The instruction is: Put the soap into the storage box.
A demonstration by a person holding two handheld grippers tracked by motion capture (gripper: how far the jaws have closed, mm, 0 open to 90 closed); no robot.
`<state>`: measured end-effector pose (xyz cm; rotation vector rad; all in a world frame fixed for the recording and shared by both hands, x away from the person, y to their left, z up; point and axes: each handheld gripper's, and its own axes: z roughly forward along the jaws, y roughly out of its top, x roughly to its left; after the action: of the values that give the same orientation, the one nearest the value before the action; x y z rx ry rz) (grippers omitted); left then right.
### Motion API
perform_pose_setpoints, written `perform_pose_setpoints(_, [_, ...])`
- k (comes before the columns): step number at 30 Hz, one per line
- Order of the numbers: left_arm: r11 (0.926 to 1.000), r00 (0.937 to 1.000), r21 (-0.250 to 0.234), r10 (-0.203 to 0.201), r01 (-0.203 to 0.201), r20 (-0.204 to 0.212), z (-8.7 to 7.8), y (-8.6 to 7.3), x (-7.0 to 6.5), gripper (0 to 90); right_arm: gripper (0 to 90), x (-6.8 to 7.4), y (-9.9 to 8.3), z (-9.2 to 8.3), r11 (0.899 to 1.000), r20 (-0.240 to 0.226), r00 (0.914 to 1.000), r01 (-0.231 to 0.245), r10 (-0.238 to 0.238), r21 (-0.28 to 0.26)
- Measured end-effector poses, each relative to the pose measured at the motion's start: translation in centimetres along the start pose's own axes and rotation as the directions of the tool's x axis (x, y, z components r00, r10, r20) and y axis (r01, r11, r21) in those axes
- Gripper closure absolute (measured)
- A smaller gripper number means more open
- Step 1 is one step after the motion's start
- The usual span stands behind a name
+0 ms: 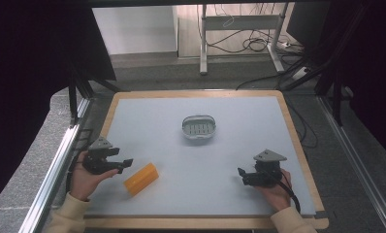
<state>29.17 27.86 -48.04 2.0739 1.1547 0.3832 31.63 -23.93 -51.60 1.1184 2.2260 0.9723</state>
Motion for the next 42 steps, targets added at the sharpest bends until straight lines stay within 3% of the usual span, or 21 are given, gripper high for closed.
perform_pose_setpoints(8, [0.9996, 0.9999, 0.025, 0.011, -0.011, -0.003, 0.2, -0.1, -0.1, 26.3, 11.7, -0.9, -0.4, -0.7, 0.999, -0.017, 0.9986, -0.051, 0.051, -0.018])
perform_pose_setpoints(23, [0.9984, 0.9995, 0.047, 0.031, -0.031, 0.003, 0.4, -0.1, -0.3, 25.5, 13.2, -0.2, -0.3, -1.4, 0.999, 0.017, 0.9998, 0.007, -0.006, -0.042])
perform_pose_setpoints(37, [0.9985, 0.9994, 0.042, 0.034, -0.034, 0.006, -0.7, 0.6, -0.8, 25.5, 13.2, -0.1, -0.4, -1.4, 0.999, 0.017, 0.9998, 0.013, -0.012, -0.038])
perform_pose_setpoints(42, [0.9973, 0.9986, 0.052, 0.051, -0.052, 0.015, -1.3, 1.1, -1.4, 25.8, 13.4, 0.0, -0.4, -1.4, 0.999, 0.012, 0.9998, 0.016, -0.016, -0.033])
